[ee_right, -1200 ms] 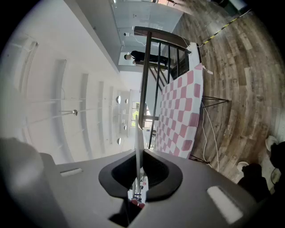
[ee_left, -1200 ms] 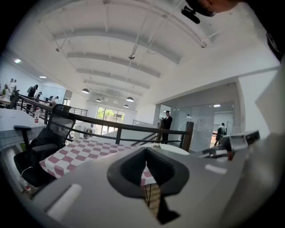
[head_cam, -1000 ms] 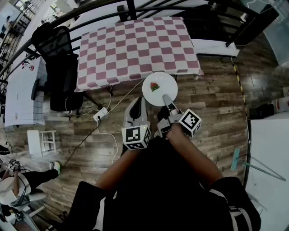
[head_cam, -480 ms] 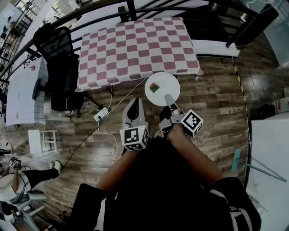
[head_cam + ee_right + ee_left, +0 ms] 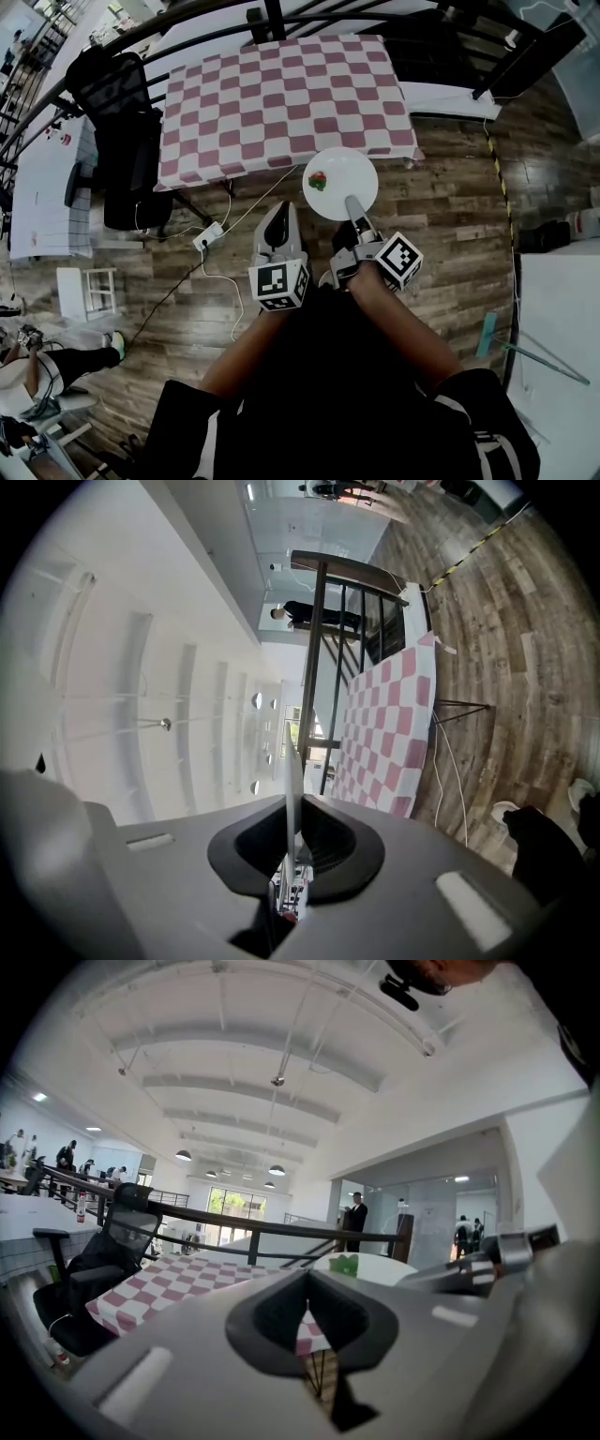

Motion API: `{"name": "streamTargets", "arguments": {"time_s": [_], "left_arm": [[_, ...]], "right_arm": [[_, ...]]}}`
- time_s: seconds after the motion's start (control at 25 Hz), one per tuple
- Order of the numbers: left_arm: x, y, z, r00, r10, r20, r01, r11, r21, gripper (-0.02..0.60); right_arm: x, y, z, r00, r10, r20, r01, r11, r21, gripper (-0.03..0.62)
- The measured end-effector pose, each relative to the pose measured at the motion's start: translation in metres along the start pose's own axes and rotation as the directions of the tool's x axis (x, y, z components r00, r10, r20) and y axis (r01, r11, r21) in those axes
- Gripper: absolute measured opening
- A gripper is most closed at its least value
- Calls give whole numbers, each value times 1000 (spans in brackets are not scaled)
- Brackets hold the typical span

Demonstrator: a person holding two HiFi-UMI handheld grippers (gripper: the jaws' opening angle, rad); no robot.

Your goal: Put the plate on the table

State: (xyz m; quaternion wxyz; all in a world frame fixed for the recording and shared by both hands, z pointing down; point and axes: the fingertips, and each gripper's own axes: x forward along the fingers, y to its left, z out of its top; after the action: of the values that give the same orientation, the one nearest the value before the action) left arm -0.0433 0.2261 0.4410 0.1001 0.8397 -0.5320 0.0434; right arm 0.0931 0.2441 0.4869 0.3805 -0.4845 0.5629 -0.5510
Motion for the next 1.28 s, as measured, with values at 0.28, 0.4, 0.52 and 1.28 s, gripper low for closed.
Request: {"name": "streamTargets", "arguments": {"time_s": [0.28,0.4,0.52,1.28], "left_arm": [[20,-4,-2,1000,-18,-15,18,1000,8,9],[30,5,-2,1000,-4,-19,4,1000,-5,9],[42,10,1,1000,-4,-15,4,1000,-12,9],[105,66,40,999,39,15,-39,999,-2,9]], "right_arm": [[12,-9,3,999,-26,-20,27,998,54,15],[22,-7,5,1000,-10,-22,11,999,52,15],[30,-11,10,998,-49,-27,50,998,40,15],[139,22,5,995,29,-99,-24,998,52,15]]}}
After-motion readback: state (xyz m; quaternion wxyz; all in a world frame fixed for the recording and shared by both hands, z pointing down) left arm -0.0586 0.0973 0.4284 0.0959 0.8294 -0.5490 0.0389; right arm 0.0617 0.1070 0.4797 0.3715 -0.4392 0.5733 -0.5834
